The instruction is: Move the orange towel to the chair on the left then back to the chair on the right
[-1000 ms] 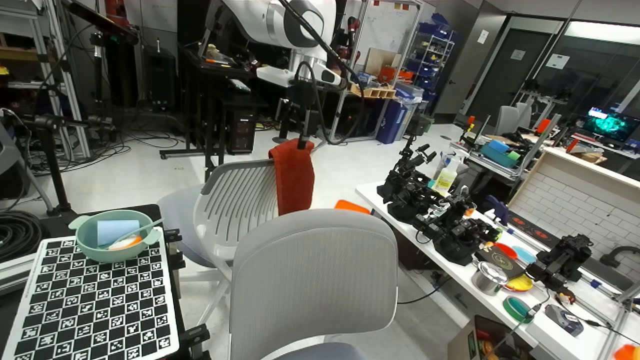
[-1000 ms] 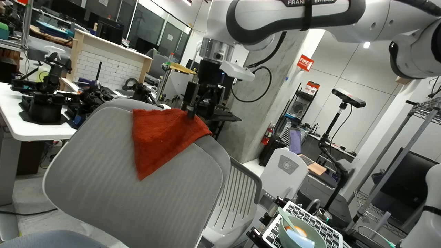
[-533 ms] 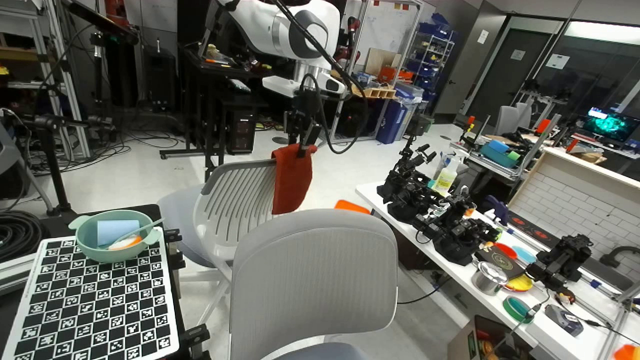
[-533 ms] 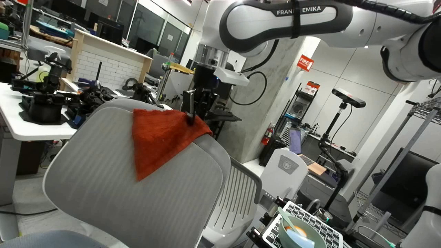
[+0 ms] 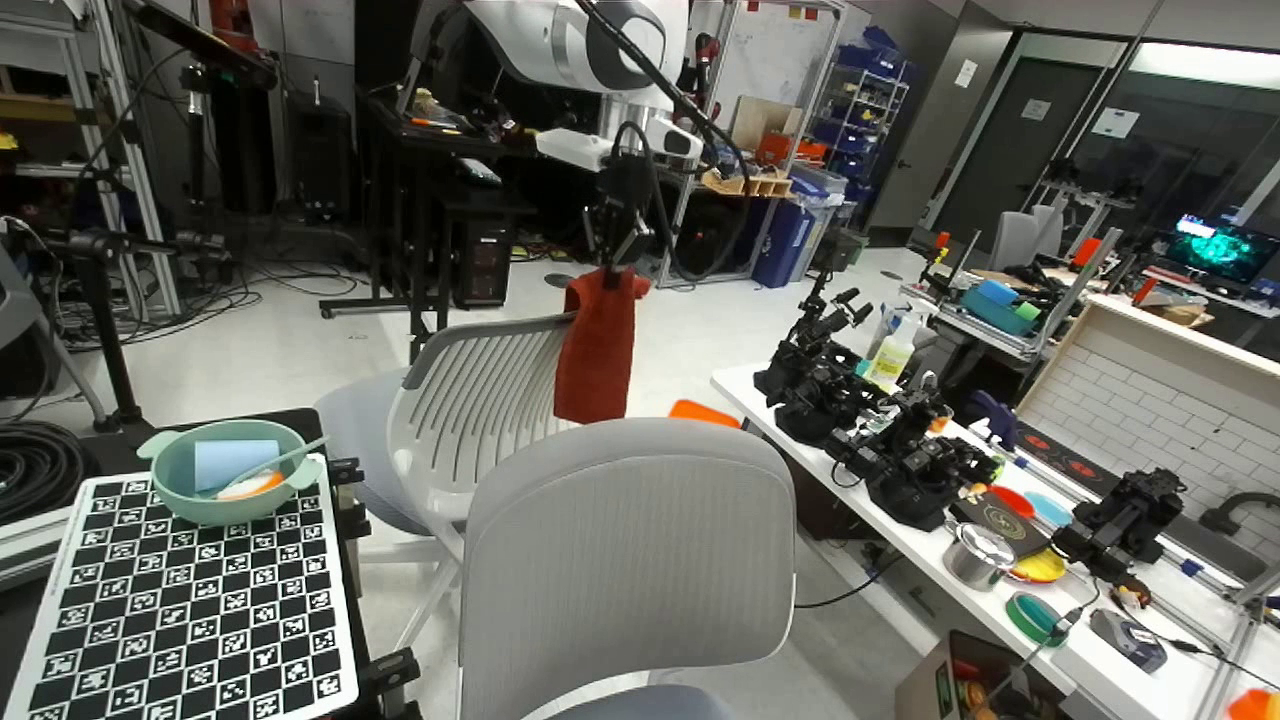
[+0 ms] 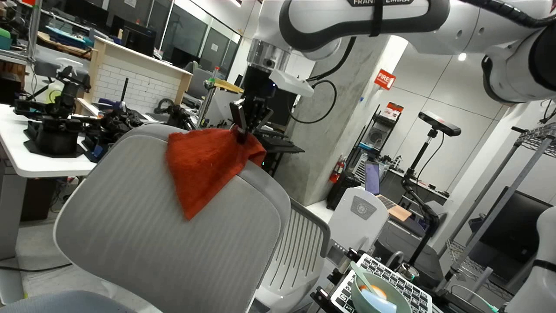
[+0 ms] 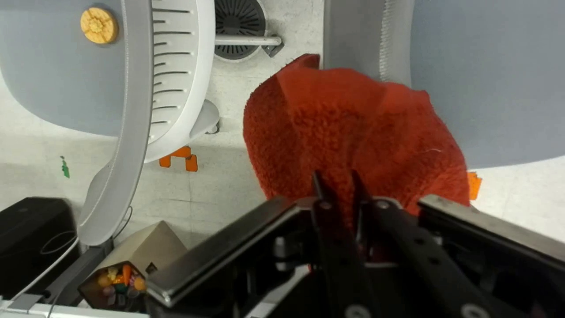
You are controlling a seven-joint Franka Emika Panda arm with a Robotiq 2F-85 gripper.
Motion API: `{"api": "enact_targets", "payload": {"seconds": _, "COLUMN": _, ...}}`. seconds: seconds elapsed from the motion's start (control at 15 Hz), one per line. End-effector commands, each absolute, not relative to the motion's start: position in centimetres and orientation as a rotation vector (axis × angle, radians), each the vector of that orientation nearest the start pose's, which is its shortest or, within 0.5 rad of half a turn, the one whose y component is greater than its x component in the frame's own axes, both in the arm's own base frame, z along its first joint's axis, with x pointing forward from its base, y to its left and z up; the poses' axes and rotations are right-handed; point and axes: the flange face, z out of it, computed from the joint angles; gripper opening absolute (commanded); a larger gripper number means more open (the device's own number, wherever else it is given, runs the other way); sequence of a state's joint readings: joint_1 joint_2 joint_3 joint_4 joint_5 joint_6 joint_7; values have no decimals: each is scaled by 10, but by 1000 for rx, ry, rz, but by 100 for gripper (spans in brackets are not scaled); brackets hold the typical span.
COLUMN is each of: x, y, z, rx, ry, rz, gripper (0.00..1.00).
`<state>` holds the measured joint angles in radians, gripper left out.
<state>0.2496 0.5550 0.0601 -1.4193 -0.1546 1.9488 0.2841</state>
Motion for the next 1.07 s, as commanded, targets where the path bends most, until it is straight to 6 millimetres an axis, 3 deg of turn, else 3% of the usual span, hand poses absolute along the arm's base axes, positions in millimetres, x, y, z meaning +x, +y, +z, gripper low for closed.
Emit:
{"api": "enact_targets", "payload": {"seconds": 0.0, "x": 688, "y": 192, "z": 426, "rx": -3235, "ry": -127, "rz": -116, "gripper": 3}}
{"api": "enact_targets", "payload": {"seconds": 0.27, "x": 701, "y": 156, "z": 500, "rx": -3206, "ry": -83, "rz": -252, "gripper": 3}}
{"api": "enact_targets", "payload": {"seconds": 0.53, "x": 706, "y": 106, "z": 554, "rx": -3204, "ry": -46, "rz": -331, "gripper": 3}}
{"api": "enact_targets", "payload": {"seconds": 0.73, "x": 709, "y": 77, "z": 568, "rx": -3211, "ry": -20, "rz": -352, "gripper": 3}}
{"api": "enact_targets", "payload": {"seconds": 1.0, "x": 714, "y": 58, "z": 554, "rx": -3230, "ry": -7, "rz": -310, "gripper": 3}}
